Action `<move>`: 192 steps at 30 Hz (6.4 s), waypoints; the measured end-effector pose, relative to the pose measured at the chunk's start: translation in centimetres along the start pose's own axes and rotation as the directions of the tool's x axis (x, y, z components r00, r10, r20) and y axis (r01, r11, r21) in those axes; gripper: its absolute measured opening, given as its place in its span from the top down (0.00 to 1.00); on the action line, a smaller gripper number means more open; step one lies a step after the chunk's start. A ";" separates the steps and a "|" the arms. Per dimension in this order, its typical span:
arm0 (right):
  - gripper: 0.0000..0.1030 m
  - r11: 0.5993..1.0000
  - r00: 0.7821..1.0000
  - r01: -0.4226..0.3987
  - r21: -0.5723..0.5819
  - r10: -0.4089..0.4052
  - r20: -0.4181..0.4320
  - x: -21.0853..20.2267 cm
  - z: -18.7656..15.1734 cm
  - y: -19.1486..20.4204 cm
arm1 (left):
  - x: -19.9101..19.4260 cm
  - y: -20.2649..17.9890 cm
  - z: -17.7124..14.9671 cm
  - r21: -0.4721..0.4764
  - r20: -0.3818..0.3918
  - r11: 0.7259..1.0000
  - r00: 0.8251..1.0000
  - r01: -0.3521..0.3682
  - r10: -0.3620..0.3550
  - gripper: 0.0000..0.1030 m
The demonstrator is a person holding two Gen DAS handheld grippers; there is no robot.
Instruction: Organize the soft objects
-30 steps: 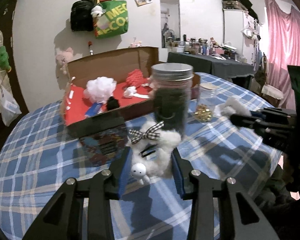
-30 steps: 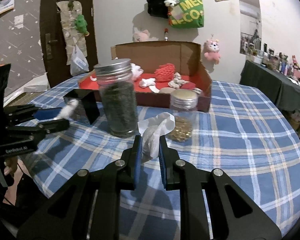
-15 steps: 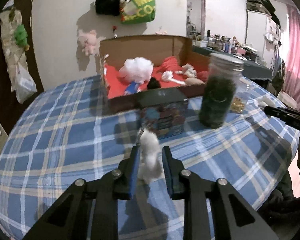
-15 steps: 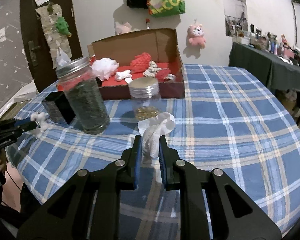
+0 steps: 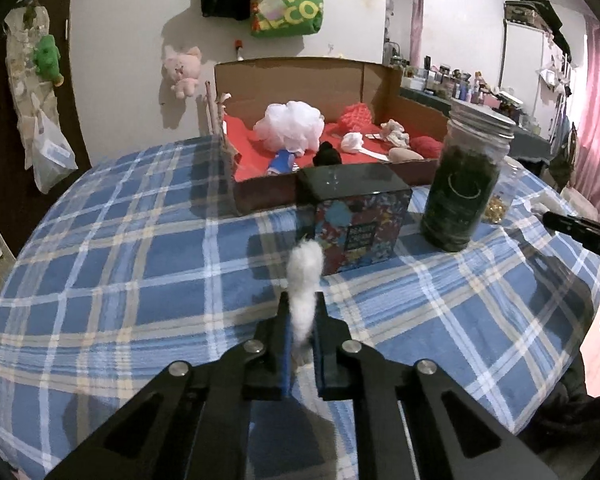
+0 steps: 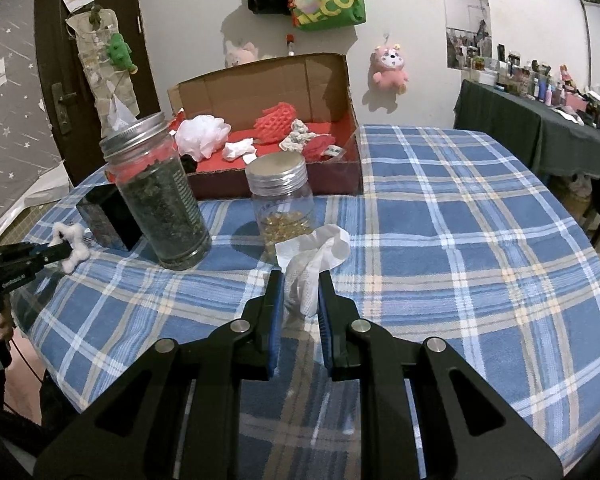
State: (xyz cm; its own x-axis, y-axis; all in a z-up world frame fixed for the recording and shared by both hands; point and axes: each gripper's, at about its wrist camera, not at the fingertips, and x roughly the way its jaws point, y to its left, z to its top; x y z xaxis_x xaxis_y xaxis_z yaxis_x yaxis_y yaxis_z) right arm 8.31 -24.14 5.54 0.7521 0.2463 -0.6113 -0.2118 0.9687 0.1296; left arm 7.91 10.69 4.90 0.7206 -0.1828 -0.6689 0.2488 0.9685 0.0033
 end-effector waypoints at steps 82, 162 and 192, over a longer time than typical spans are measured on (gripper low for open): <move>0.85 0.783 0.798 -0.523 -0.337 0.311 -0.515 17.8 18.0 4.2 | 14.5 -5.3 19.5 0.256 -0.339 0.885 0.894 0.389 -0.294 0.91; 0.23 0.804 0.916 -0.328 -0.496 0.141 -0.376 17.5 20.0 5.2 | 16.0 -5.1 20.3 0.192 -0.347 0.922 0.902 0.335 -0.256 0.32; 0.23 1.000 0.974 -0.023 -0.017 0.019 -0.224 12.6 17.6 3.7 | 10.1 -1.8 17.8 -0.167 -0.152 0.986 0.988 0.006 -0.032 0.00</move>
State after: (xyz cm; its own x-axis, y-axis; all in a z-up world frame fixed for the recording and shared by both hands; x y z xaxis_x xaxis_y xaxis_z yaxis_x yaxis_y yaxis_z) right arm 27.97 -16.87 12.10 0.5893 0.2511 -0.7679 -0.2396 0.9620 0.1307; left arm 26.29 4.10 11.33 0.6055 -0.1856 -0.7739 0.1416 0.9820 -0.1247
